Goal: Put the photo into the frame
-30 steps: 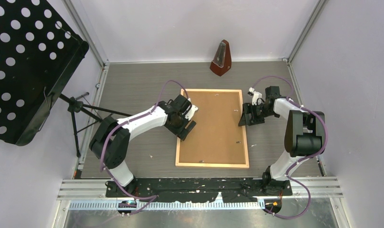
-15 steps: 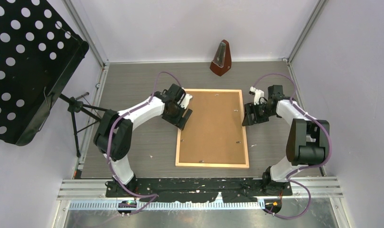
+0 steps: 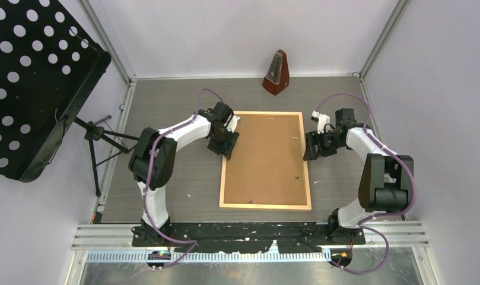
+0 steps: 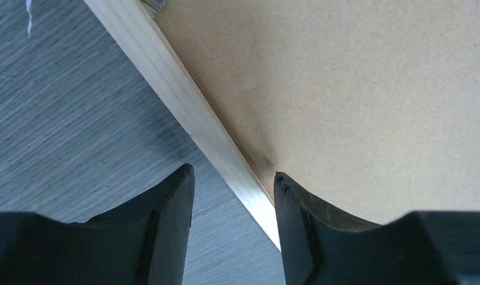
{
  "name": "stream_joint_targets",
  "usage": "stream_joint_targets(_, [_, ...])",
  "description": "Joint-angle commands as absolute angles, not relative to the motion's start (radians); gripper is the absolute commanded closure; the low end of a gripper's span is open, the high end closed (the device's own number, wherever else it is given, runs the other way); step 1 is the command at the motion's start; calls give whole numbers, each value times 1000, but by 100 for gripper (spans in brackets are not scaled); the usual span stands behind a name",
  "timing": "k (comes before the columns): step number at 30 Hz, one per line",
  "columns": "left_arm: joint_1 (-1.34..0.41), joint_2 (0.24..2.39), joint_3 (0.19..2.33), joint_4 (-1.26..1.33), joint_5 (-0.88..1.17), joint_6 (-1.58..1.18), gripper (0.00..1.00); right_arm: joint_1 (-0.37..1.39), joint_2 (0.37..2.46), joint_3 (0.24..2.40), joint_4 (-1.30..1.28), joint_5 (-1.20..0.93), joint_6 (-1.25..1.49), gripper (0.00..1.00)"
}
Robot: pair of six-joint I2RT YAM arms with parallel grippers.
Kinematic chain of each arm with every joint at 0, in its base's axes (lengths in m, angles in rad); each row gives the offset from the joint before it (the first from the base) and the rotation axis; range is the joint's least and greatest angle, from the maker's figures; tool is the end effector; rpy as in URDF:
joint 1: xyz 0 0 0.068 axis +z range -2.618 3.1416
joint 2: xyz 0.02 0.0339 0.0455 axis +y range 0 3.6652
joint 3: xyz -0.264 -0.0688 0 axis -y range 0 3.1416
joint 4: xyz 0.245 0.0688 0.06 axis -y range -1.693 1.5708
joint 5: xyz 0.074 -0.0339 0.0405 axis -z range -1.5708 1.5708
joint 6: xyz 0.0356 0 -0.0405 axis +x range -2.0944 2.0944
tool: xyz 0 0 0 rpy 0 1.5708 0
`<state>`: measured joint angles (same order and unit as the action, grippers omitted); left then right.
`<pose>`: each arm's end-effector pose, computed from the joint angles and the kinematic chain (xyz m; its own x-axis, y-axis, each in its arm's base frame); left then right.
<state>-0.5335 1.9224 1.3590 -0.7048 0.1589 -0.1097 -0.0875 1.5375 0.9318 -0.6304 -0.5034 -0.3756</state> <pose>0.3266 -0.1994 0.1770 -0.8764 0.3921 -0.2797 0.4495 0.8744 -0.1828 0.2818 -0.0075 0.1878 -0.8455 -0.2484 -0.4727 -0.4208 0.8549 0.3034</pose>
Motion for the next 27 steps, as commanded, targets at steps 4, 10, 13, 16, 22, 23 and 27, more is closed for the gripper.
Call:
stream_joint_targets(4, [-506, 1957, 1410, -723, 196, -171, 54, -89, 1515, 926, -624, -518, -387, 28])
stream_joint_targets(10, [-506, 1972, 1393, -715, 210, -200, 63, -89, 1523, 924, -615, -516, -383, 28])
stream_joint_targets(13, [-506, 1981, 1391, -717, 209, -207, 70, -89, 1530, 930, -614, -522, -378, 28])
stream_joint_targets(16, [-506, 1982, 1386, -715, 204, -213, 77, -89, 1530, 931, -612, -522, -377, 28])
stream_joint_targets(22, [-503, 1972, 1377, -712, 191, -225, 100, -89, 1519, 931, -612, -514, -379, 28])
stream_joint_targets(23, [-502, 1969, 1372, -710, 191, -228, 100, -89, 1517, 931, -613, -511, -379, 28])
stream_joint_targets(27, [-497, 1953, 1350, -695, 196, -247, 100, -89, 1503, 932, -610, -504, -375, 27])
